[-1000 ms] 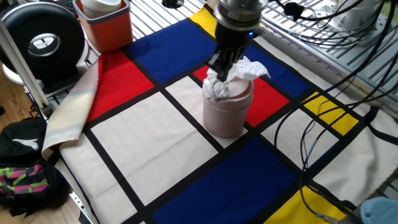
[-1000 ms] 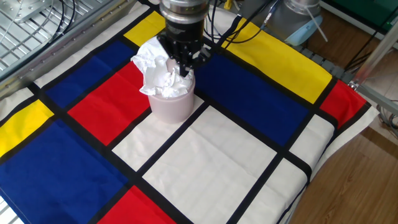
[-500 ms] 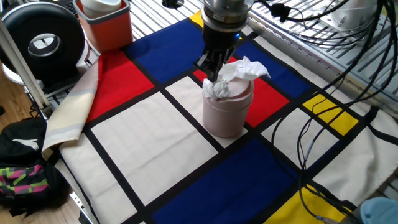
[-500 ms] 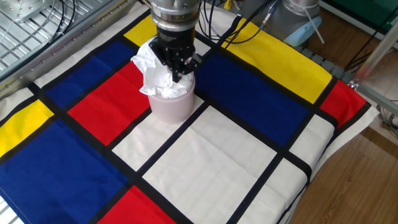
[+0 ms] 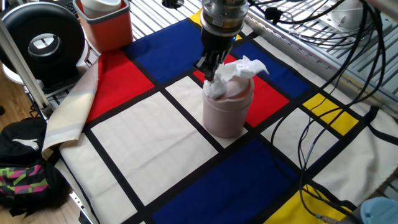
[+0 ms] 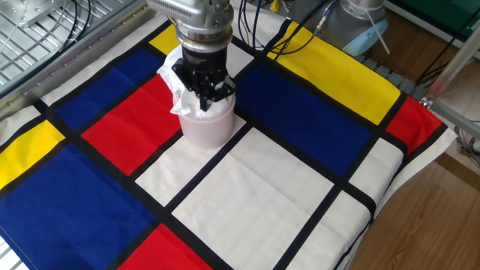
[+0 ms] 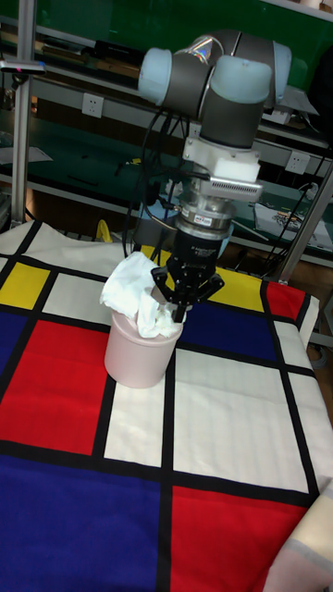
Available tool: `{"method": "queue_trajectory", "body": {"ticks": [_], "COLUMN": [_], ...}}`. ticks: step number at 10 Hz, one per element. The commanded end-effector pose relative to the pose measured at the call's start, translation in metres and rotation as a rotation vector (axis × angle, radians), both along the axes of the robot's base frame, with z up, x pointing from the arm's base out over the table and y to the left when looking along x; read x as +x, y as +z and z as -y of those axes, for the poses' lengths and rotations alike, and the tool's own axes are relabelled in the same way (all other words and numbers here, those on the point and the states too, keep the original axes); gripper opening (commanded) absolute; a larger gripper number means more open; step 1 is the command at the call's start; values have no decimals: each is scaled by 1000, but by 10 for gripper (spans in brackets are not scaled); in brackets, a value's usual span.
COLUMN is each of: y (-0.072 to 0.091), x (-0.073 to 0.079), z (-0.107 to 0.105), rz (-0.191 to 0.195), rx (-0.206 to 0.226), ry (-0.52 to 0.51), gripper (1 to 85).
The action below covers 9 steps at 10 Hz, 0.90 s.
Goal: Put the garbage in the trash can
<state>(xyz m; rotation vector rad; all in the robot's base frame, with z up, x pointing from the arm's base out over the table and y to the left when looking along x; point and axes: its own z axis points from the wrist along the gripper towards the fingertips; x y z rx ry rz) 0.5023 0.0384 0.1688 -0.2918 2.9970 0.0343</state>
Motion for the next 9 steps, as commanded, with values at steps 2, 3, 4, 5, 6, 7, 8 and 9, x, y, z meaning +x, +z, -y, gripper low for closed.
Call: {"method": "queue_trajectory", "body": {"ticks": [2,3,4,5,6,7,8,9], "y": [-16,-20,-21,-21,-21,-23,-24,-25], "x": [7,6,4,1,-3,-7,-10,-12], "z": [-1,2,6,9,12,16,21,25], "rz": [8,3,-2,-13,-20,-22,-25,-25], "rx": [0,-9,-17,-28,-33,-35,-37,-37], "ry": [15,25,29,22,16,16,17,19], "gripper": [10,10,10,10,10,10,10,10]}}
